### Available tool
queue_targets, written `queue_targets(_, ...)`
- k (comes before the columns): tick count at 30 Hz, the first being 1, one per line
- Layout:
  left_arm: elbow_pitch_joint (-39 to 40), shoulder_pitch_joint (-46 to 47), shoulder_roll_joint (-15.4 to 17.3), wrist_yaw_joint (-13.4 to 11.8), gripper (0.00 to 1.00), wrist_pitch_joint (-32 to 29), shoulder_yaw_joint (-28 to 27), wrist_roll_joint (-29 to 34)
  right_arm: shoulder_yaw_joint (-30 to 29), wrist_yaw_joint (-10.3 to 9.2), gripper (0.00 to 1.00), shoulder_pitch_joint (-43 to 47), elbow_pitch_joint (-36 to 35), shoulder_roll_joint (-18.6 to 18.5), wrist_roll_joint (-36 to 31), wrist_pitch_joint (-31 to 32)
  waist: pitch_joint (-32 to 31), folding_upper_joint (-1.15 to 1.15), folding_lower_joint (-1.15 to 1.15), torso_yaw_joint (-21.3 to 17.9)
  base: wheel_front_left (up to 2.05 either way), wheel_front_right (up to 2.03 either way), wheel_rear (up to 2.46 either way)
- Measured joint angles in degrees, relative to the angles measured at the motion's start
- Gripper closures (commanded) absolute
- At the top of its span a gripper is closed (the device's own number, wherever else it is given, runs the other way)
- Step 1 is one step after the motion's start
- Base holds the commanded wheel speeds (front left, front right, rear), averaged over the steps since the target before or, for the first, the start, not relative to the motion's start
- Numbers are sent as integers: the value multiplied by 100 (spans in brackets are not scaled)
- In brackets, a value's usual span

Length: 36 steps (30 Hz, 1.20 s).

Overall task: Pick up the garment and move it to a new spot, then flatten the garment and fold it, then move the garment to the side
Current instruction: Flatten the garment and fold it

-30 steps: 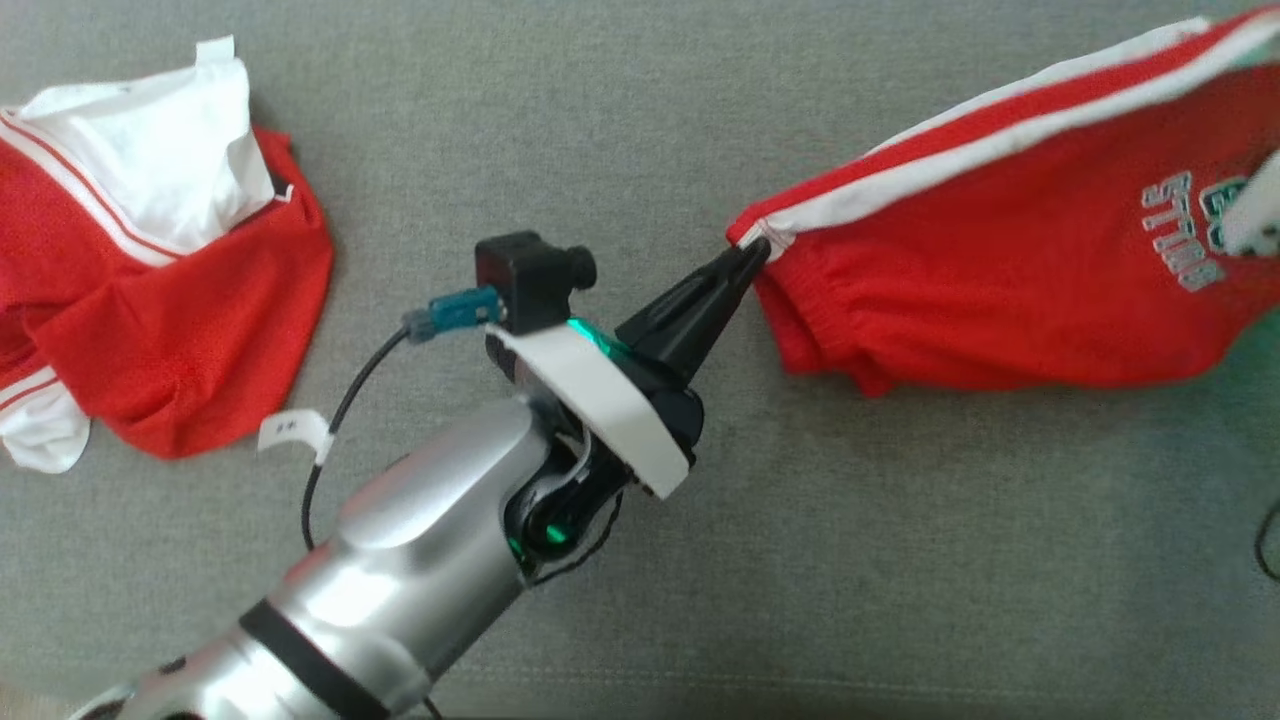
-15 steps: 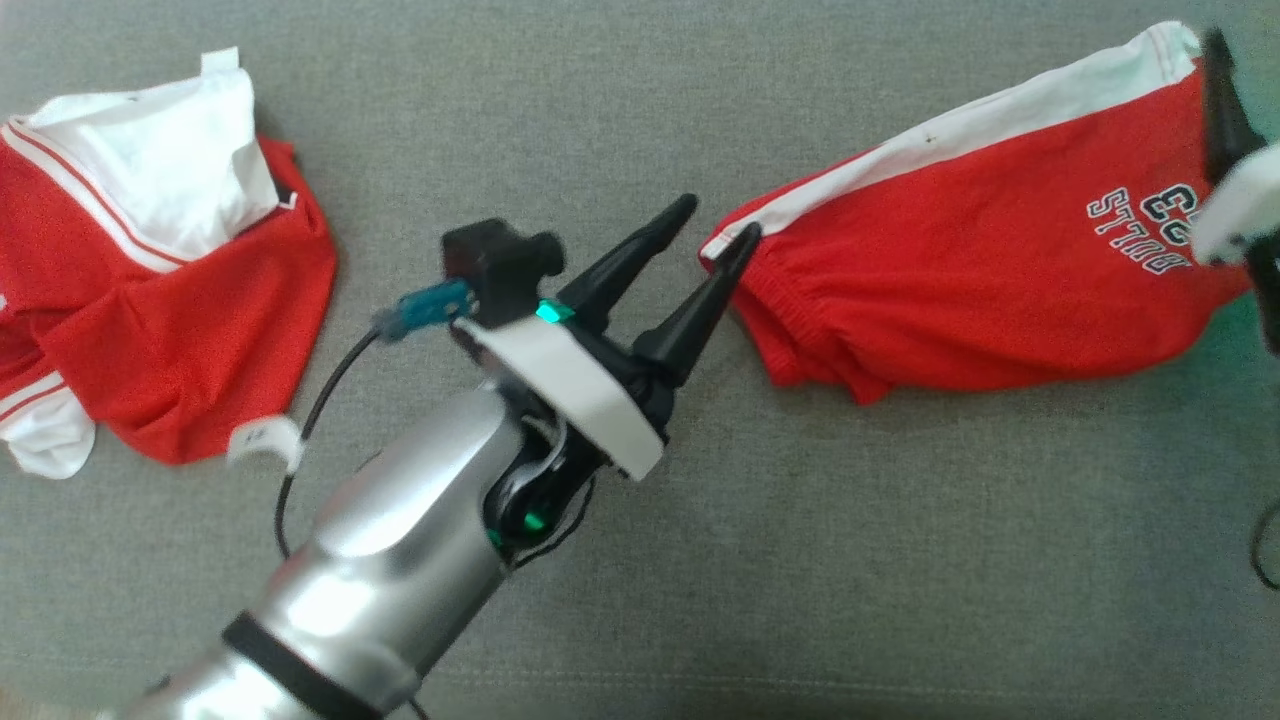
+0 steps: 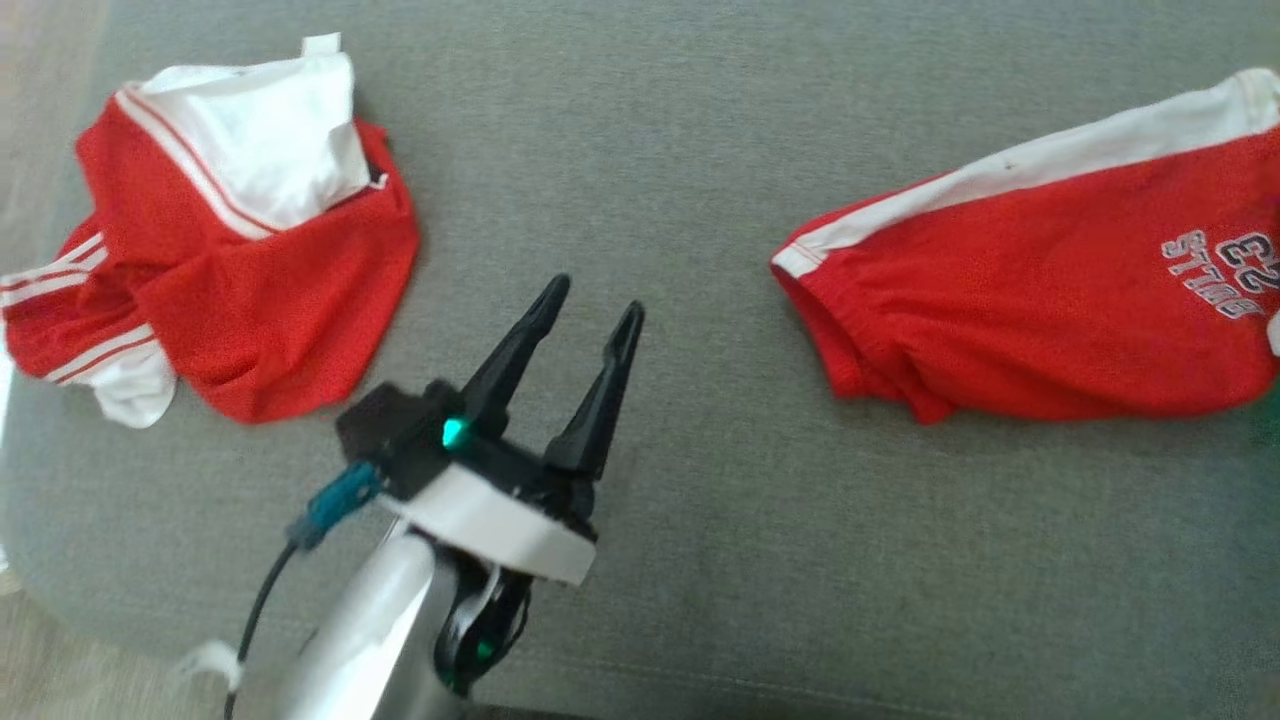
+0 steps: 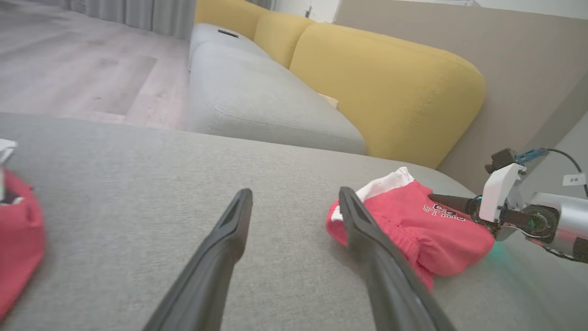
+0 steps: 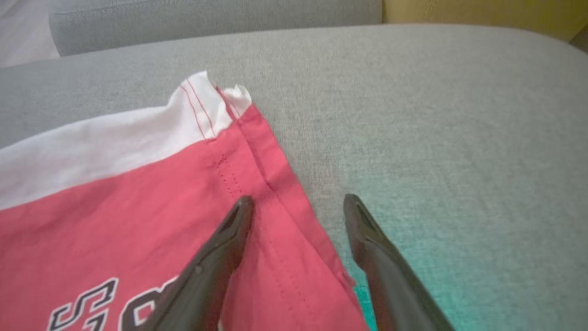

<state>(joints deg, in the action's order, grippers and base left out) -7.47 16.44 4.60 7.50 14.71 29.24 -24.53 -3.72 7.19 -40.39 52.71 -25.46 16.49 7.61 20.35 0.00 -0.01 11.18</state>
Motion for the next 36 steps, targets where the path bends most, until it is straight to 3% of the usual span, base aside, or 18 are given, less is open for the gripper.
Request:
queue_targets(3, 316, -368, -60, -48, 0, 0, -324, 442, -104, 1, 0, -1, 210, -45, 27, 46, -20, 0, 0, 132, 0, 0, 0)
queue_targets(5, 656, -633, -127, -316, 0, 0, -630, 844, -194, 0, 0, -15, 392, -100, 79, 57, -50, 0, 0, 252, 0, 0, 0)
queue_targets(6, 742, -710, -134, -400, 0, 0, -684, 967, -199, 0, 29, -16, 436, -115, 114, 87, -66, 0, 0, 288, 0, 0, 0)
queue_targets(7, 797, -790, -138, -452, 0, 0, -735, 1042, -198, 0, 68, -18, 480, -131, 153, 105, -88, 0, 0, 319, 0, 0, 0)
queue_targets(8, 839, -887, -146, -530, 0, 0, -798, 1087, -189, 1, 100, -17, 524, -133, 177, 107, -119, 0, 0, 343, 0, 0, 0)
queue_targets(15, 925, -1449, -154, -795, 0, 0, -1162, 1514, -205, 4, 100, 48, 905, -130, 94, -124, -448, 0, 0, 321, 0, 0, 0)
queue_targets(23, 859, -1785, -154, -780, 0, 0, -1335, 1751, -467, 4, 100, 179, 1314, -307, -546, -361, -928, 0, 0, -92, 0, 0, 0)
queue_targets(27, 736, -1909, -126, -1050, 0, 0, -1486, 2105, -605, 4, 100, 238, 1315, -296, -884, -524, -1263, 0, 0, -325, 0, 0, 0)
queue_targets(32, 647, -2064, -71, -1216, 0, 0, -1521, 2375, -603, 4, 100, 233, 1025, 42, -902, -712, -1542, 0, 0, -467, 0, 0, 0)
queue_targets(36, 523, -2284, -8, -1378, 0, 0, -1533, 2462, -403, 4, 100, 243, 569, 557, -868, -860, -1839, 0, 0, -550, 0, 0, 0)
